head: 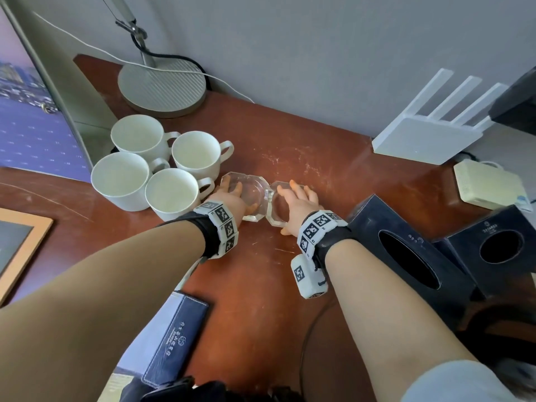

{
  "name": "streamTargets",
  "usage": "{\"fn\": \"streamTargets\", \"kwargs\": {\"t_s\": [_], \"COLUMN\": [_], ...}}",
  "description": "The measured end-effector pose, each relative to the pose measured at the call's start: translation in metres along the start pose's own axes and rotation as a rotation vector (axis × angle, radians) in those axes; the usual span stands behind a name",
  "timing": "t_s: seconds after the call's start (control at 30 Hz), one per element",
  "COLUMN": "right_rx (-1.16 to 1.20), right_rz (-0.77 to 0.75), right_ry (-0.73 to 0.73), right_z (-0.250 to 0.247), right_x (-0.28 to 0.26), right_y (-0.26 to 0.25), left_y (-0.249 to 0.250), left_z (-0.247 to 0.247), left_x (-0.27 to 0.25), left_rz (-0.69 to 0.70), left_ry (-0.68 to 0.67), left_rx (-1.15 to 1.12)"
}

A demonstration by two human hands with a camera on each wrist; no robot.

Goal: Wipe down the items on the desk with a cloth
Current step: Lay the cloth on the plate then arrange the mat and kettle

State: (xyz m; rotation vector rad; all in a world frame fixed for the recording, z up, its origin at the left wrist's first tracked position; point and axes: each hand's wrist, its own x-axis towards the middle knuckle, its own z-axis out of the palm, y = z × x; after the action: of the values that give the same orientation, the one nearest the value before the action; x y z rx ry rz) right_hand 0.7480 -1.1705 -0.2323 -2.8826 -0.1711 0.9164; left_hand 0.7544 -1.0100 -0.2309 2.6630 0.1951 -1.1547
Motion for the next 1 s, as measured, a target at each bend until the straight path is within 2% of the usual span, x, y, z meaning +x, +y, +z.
{"fn": "streamTargets", "kwargs": {"t_s": [0.1, 0.23, 0.4, 0.47, 0.6, 0.77, 0.9, 1.0], "right_rx": [0.006, -0.016, 0.016, 0.028, -0.008, 0.003, 0.072, 0.084], "right_rz": [0.008, 0.012, 0.002, -0.029, -0.093, -0.035, 0.013, 0.059], "right_ry": [0.002, 0.036, 0.155, 0.175, 0.136, 0.094, 0.045, 0.01], "right_z": [0.003, 0.008, 0.019, 0.025, 0.041, 0.063, 0.084, 0.102], "right_x": [0.0, -0.007, -0.032, -0.044, -0.066, -0.087, -0.111, -0.13], "right_y": [-0.001, -0.003, -0.013, -0.021, -0.042, -0.075, -0.103, -0.123], "left_y": [-0.005, -0.016, -0.039, -0.061, -0.114, -0.184, -0.218, -0.235], "left_z": [0.001, 0.018, 0.032, 0.035, 0.048, 0.059, 0.067, 0.072], "left_x": [-0.008, -0.029, -0.072, -0.087, -0.112, -0.12, -0.12, -0.122], "left_rz": [0.064, 0.298, 0.46, 0.506, 0.486, 0.374, 0.376, 0.318], "left_ry": [0.002, 0.098, 0.22, 0.18, 0.112, 0.006, 0.071, 0.084], "left_rx": [0.092, 0.291, 0.106, 0.071, 0.259, 0.52, 0.591, 0.532]}}
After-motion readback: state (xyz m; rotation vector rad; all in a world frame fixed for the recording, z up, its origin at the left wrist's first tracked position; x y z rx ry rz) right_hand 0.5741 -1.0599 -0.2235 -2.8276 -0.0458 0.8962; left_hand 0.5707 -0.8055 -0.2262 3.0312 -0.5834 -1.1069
